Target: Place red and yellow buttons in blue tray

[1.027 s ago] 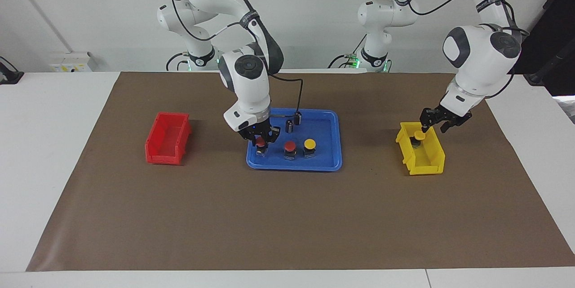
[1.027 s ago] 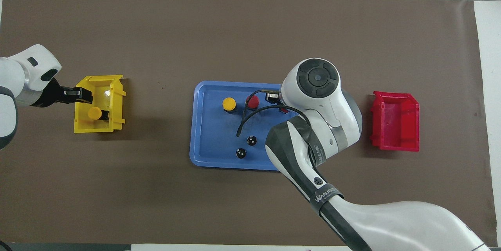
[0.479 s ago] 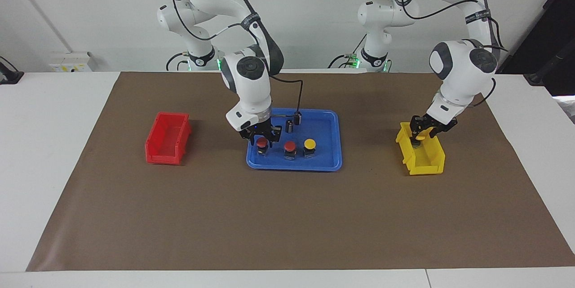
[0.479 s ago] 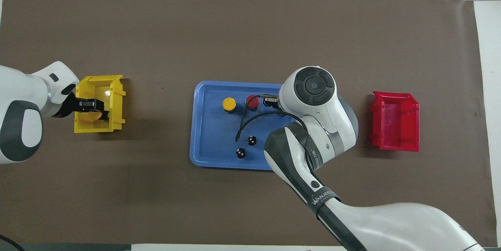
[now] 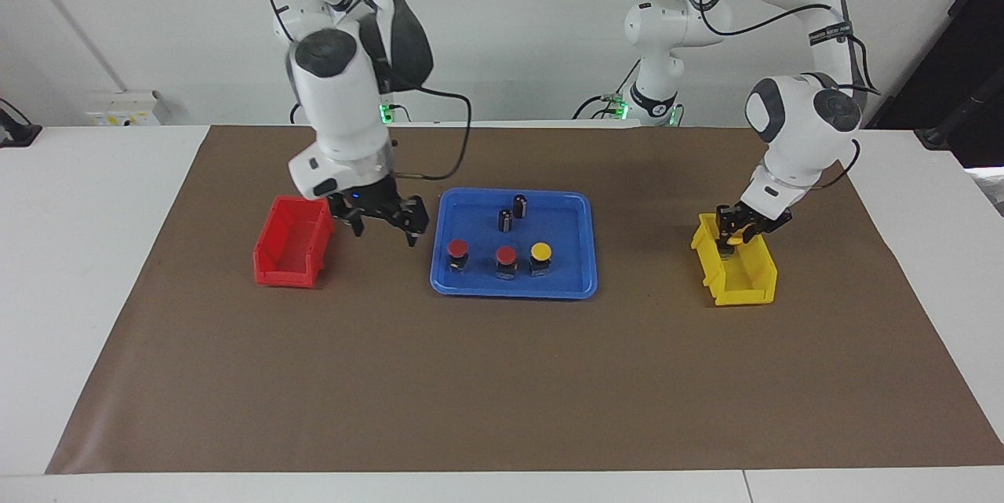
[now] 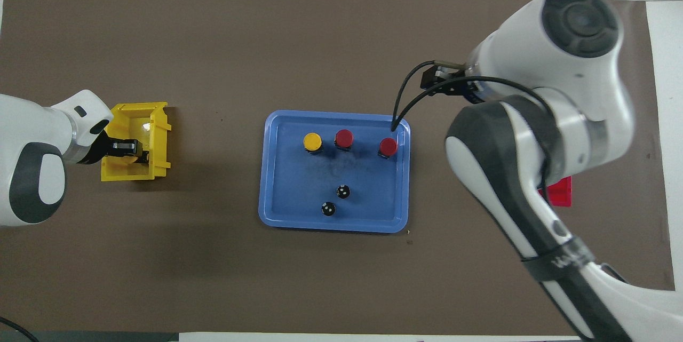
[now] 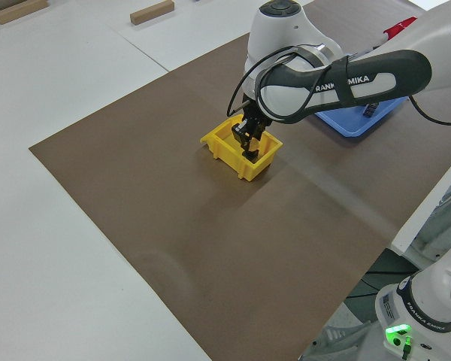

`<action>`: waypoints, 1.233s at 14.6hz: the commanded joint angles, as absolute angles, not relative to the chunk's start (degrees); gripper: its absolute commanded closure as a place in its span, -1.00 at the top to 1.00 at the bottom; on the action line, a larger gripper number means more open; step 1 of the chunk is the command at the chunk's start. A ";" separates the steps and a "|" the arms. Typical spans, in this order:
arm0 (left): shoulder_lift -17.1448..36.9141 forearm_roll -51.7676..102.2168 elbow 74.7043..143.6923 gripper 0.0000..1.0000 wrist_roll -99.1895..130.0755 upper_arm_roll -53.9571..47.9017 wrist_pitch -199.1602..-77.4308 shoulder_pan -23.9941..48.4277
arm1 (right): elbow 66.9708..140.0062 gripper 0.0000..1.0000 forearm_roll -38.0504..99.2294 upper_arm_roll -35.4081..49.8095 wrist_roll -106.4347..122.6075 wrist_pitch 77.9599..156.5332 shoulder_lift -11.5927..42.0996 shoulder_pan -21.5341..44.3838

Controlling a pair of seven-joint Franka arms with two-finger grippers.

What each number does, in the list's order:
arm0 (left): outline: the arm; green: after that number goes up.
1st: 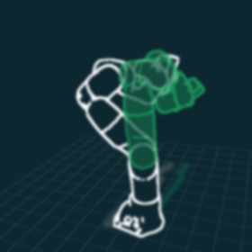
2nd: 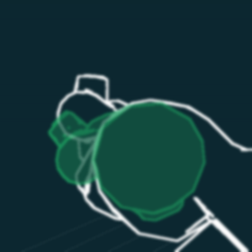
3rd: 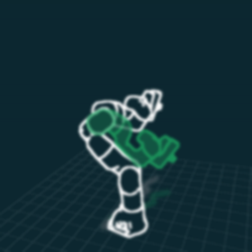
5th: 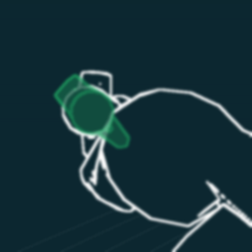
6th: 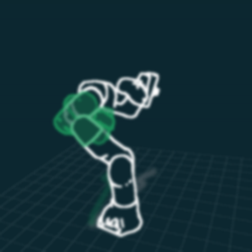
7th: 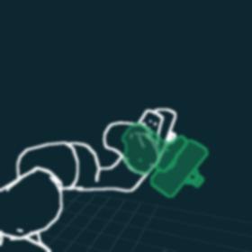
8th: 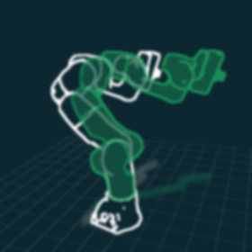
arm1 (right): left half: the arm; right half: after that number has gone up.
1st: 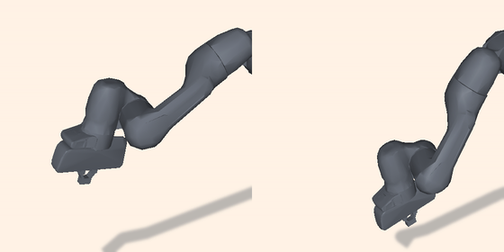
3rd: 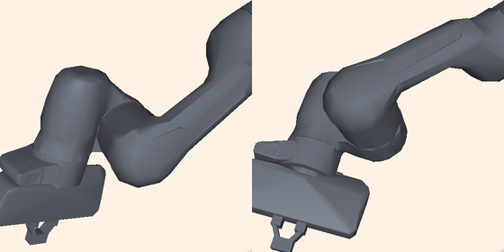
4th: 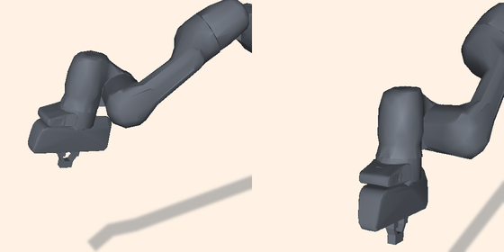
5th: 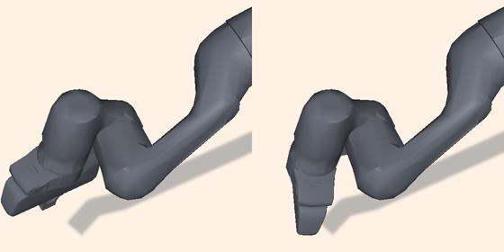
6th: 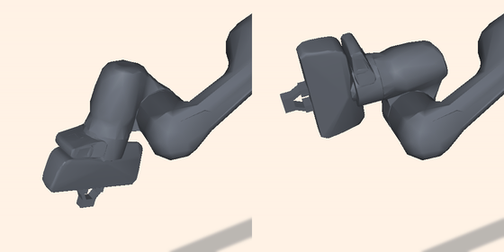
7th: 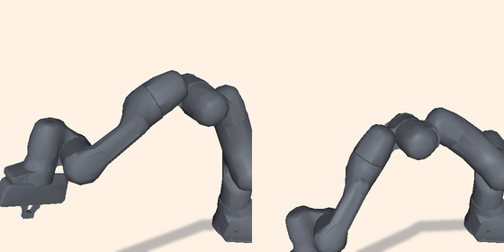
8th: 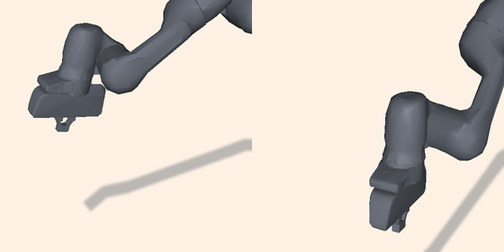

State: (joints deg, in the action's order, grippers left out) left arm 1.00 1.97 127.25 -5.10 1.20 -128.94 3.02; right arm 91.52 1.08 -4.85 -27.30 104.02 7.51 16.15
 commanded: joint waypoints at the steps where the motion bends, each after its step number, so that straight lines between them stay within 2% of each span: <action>1: 1.49 2.81 123.33 -0.97 -5.28 0.88 -126.33 2.90 | 90.97 1.00 1.49 -4.22 -19.37 97.41 3.00 10.66; 5: 3.33 -3.75 104.72 -0.97 -3.96 0.62 -107.09 7.89 | 87.99 1.00 1.32 -4.22 -3.73 85.98 -0.26 0.98; 9: 4.65 -3.78 106.52 -0.97 12.27 0.35 -111.44 18.42 | 88.51 1.00 -0.61 -3.96 0.86 83.06 -1.23 -3.07; 13: 9.39 -2.21 106.44 -0.97 26.35 0.26 -115.57 28.72 | 90.62 1.00 -0.70 -3.78 3.78 84.29 -2.02 -4.57; 18: 14.14 0.88 105.29 -0.97 26.72 0.35 -117.42 32.86 | 90.70 1.00 -0.88 -3.52 3.78 83.32 -2.11 -4.13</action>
State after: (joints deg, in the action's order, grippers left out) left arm 12.27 -0.16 106.52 26.78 -0.63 -117.01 31.66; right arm 89.51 0.28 -4.17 2.71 83.74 -1.14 -3.55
